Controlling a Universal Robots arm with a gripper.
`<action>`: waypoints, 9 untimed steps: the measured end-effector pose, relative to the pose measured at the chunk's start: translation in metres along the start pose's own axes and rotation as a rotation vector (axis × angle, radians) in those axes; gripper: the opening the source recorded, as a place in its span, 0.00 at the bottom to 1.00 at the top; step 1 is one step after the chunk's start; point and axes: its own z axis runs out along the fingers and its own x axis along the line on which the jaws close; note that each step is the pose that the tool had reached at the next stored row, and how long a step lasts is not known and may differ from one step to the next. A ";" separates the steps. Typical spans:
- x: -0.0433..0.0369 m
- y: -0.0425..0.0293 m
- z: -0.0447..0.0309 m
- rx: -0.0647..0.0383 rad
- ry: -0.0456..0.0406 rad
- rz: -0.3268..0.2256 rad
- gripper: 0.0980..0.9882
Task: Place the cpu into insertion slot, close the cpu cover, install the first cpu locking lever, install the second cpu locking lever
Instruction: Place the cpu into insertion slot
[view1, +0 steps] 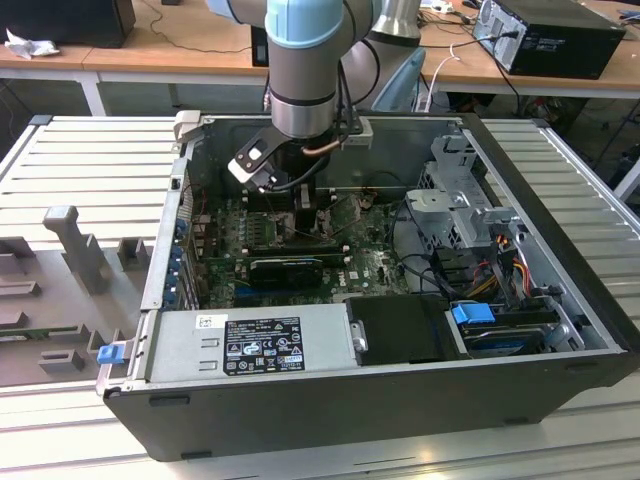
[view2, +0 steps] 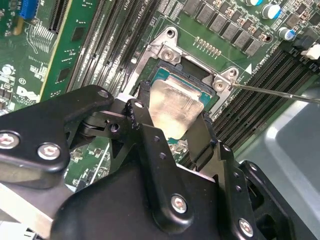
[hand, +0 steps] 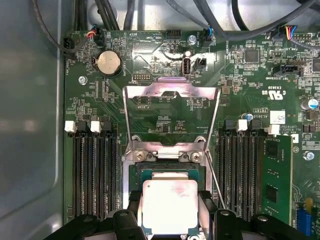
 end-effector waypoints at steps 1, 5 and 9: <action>0.0001 0.0000 0.0010 0.000 0.0001 0.000 0.49; 0.0002 -0.0001 0.0041 0.001 0.0000 0.000 0.49; 0.0002 -0.0002 0.0058 0.001 -0.0001 0.000 0.49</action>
